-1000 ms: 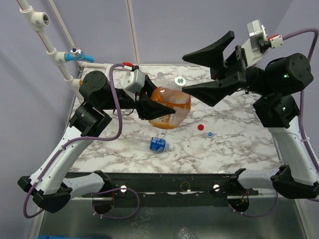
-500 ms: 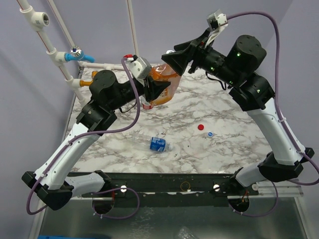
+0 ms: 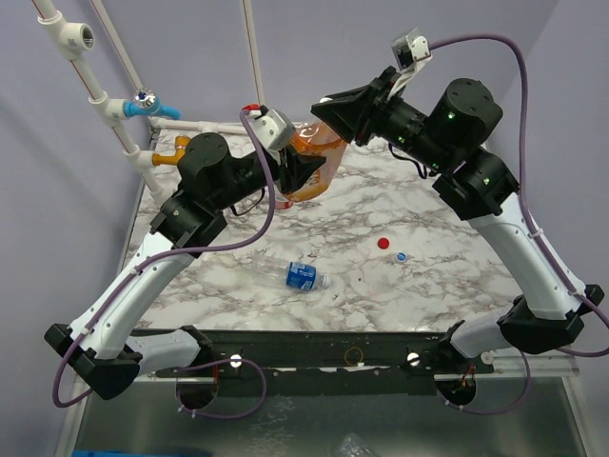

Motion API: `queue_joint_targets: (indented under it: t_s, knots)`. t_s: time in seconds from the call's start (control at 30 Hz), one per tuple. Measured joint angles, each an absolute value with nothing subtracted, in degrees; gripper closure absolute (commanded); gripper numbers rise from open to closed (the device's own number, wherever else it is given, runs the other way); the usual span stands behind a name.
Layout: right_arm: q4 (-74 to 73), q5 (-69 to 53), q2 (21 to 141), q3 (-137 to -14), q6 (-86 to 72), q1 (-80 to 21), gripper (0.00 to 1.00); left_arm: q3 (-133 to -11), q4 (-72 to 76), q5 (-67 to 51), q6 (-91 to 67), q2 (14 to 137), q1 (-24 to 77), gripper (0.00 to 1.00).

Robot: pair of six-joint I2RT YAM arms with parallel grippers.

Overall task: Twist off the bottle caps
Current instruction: Unscrew the bottle cap from the plastic bottle.

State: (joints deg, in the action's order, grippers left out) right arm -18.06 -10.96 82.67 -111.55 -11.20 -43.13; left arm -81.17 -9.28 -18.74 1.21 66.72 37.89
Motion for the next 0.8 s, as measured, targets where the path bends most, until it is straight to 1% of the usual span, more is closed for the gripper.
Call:
queue_joint_targets:
  t_s: [0.17,0.27,0.37,0.47,0.53,0.67,0.8]
  knots:
    - [-16.4,-13.6,81.4,-109.8,-11.4,-43.0,0.99,-81.1,-9.1,-21.1,0.4,66.7,37.9,1.0]
    - [-16.3,-18.8,79.9,-109.2,-10.8,-42.4,0.99,-81.1,-8.5,-27.5,-1.8,66.5,37.5,1.0]
    - [-15.0,-28.0,77.0,-107.5,-10.9,-41.9,0.99,-81.6,-7.6,-39.9,-6.1,65.8,36.9,1.0]
    - [-11.4,-42.2,74.2,-105.8,-12.8,-41.7,0.99,-83.2,-6.5,-53.8,-10.4,65.5,37.1,1.0]
    - [-6.7,-51.7,73.5,-104.6,-15.6,-41.9,0.99,-83.9,-6.2,-60.6,-12.5,65.2,37.8,1.0]
    - [8.9,-65.1,74.0,-98.9,-24.9,-41.9,1.0,-84.0,-7.5,-68.6,-15.0,64.9,38.4,1.0]
    - [16.6,-71.3,75.4,-97.5,-30.2,-41.1,0.99,-83.9,-9.6,-72.1,-16.1,65.2,38.3,1.0]
